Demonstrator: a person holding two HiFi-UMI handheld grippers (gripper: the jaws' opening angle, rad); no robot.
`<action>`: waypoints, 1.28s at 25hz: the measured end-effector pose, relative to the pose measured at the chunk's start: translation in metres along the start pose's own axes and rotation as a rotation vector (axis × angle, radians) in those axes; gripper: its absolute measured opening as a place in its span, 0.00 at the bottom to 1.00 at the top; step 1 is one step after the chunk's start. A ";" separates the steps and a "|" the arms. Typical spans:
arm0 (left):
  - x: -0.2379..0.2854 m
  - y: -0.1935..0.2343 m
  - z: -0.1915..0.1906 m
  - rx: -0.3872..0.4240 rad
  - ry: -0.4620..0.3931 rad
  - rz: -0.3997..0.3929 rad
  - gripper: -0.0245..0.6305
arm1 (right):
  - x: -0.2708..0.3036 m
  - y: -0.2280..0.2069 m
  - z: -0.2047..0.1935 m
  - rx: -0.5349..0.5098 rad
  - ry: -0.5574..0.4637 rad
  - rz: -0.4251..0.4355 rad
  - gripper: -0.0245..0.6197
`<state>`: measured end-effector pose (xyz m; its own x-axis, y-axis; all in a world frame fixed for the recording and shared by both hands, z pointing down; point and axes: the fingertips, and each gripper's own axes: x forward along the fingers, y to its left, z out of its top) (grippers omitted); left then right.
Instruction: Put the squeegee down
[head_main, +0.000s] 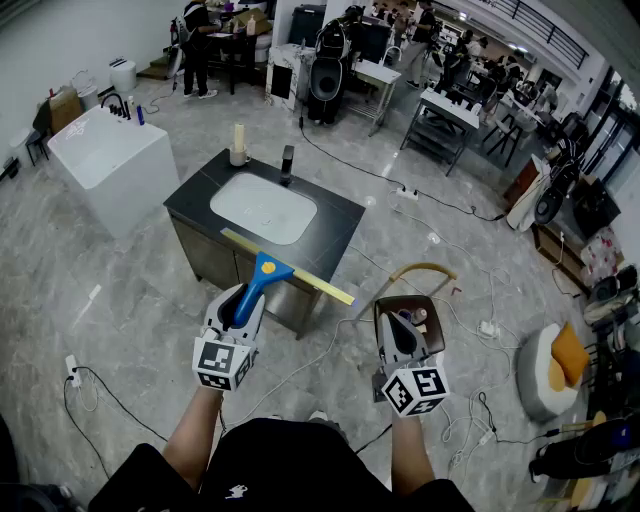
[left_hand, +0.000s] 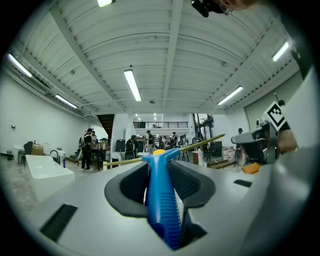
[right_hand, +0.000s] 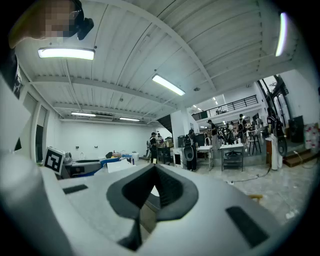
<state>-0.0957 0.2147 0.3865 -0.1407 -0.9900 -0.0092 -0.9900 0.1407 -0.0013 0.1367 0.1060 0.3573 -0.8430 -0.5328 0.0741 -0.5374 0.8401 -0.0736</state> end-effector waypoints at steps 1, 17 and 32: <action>-0.001 0.000 0.001 0.000 -0.001 -0.001 0.25 | -0.002 0.002 -0.001 -0.001 0.001 0.000 0.04; -0.007 0.016 0.005 -0.013 -0.021 -0.013 0.25 | 0.000 0.022 0.000 0.017 -0.008 0.007 0.04; -0.001 0.027 -0.016 -0.053 0.008 0.011 0.25 | 0.011 0.020 -0.012 0.013 0.034 0.023 0.04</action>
<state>-0.1219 0.2195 0.4023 -0.1517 -0.9884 -0.0009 -0.9871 0.1515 0.0513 0.1172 0.1179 0.3689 -0.8538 -0.5098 0.1059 -0.5187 0.8504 -0.0881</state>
